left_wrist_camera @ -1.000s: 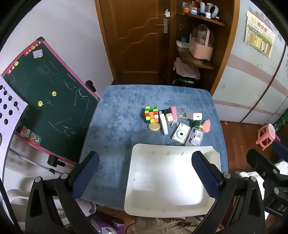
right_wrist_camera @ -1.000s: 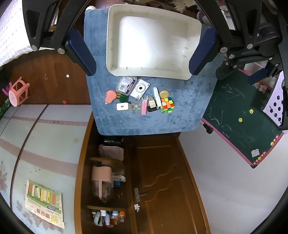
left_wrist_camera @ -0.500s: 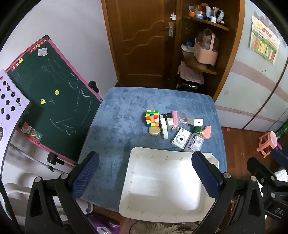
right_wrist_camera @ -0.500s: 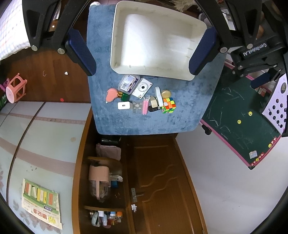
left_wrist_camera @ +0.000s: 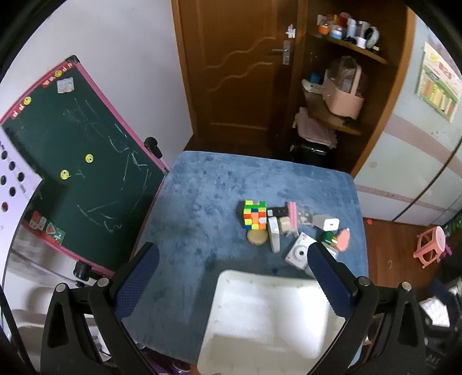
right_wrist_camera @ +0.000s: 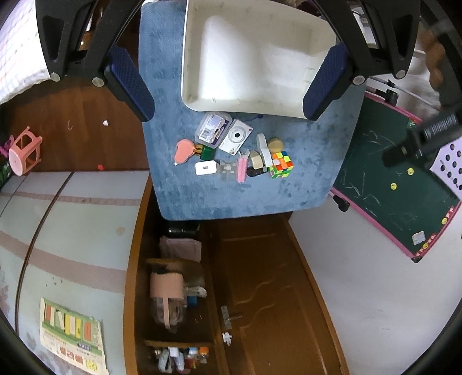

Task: Organize rigid objects
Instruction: 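Grasp the Rubik's cube with the left gripper while the right gripper grasps the pink sponge case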

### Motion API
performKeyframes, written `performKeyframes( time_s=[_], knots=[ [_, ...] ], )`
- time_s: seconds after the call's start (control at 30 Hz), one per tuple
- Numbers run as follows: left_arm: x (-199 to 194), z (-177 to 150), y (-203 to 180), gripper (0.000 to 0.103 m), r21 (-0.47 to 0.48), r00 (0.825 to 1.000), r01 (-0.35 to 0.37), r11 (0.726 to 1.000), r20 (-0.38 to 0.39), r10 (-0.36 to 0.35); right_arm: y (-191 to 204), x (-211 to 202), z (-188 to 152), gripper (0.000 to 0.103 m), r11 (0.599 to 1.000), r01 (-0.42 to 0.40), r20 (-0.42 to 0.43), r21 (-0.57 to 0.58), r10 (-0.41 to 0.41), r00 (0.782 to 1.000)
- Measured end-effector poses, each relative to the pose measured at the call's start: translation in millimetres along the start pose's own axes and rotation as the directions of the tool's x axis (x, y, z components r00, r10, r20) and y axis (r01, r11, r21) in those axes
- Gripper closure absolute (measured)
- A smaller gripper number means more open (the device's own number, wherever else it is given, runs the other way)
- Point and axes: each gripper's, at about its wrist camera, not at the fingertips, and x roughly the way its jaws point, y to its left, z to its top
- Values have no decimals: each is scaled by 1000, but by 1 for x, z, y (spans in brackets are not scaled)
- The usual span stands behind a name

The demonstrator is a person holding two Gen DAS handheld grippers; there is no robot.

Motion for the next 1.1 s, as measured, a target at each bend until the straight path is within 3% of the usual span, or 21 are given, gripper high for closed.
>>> performKeyframes(
  time_s=[0.3,0.43,0.57,0.7,0.8,0.87,1.0,1.1],
  knots=[
    [123,47,-6,1,54,985,24,998,-175,-14,-10,68,24,0,994,17,-106,107,-5,994],
    [193,57,-12,1,35,959,57,998,-279,-44,-22,108,34,4,984,56,-161,166,-29,987],
    [245,57,-22,1,62,936,44,997,-350,-19,-38,143,42,8,972,111,-208,208,-67,976],
    [291,49,-26,2,59,892,50,997,-451,-19,-56,173,50,8,959,145,-224,244,-90,970],
    [315,46,-23,4,10,860,64,998,-508,-50,-75,198,55,8,938,123,-251,324,-40,967],
    [325,46,-22,4,-21,852,62,998,-519,-64,-88,214,57,10,917,151,-270,368,-50,962],
    [335,47,-23,4,-39,842,60,997,-535,-72,-108,247,57,19,896,230,-319,381,-106,942],
    [338,50,-27,4,-24,846,59,998,-530,-63,-120,272,55,22,885,271,-360,377,-130,924]
  ],
)
